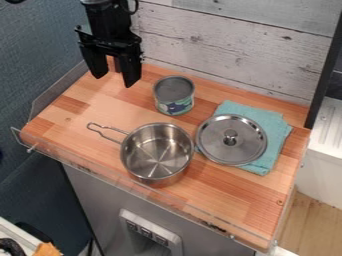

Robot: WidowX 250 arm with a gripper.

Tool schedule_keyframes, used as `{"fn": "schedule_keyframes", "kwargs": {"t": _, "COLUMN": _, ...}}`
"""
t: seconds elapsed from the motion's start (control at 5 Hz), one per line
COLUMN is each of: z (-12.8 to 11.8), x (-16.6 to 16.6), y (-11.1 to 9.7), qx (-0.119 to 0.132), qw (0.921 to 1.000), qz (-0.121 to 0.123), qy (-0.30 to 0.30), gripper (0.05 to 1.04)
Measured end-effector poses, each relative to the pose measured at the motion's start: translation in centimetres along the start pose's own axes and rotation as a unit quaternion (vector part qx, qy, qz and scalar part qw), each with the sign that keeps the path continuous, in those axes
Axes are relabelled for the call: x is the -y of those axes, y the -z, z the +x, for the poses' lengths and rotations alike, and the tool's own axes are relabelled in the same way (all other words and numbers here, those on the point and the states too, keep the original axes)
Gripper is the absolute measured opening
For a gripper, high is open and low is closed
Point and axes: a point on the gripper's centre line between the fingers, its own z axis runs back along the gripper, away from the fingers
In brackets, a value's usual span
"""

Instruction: Move the silver cover to the left side of the table

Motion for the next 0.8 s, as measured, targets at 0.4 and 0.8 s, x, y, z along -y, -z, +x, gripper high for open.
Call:
{"fn": "schedule_keyframes", "kwargs": {"t": 0.4, "z": 0.9, "x": 4.9, "y": 1.9, "qx": -0.011, "qw": 0.9986, "qz": -0.018, "qy": 0.048, "gripper": 1.001}}
{"fn": "schedule_keyframes", "kwargs": {"t": 0.8, "z": 2.3, "x": 13.5, "y": 4.0, "qx": -0.001, "qw": 0.9917, "qz": -0.009, "qy": 0.128, "gripper": 1.001}}
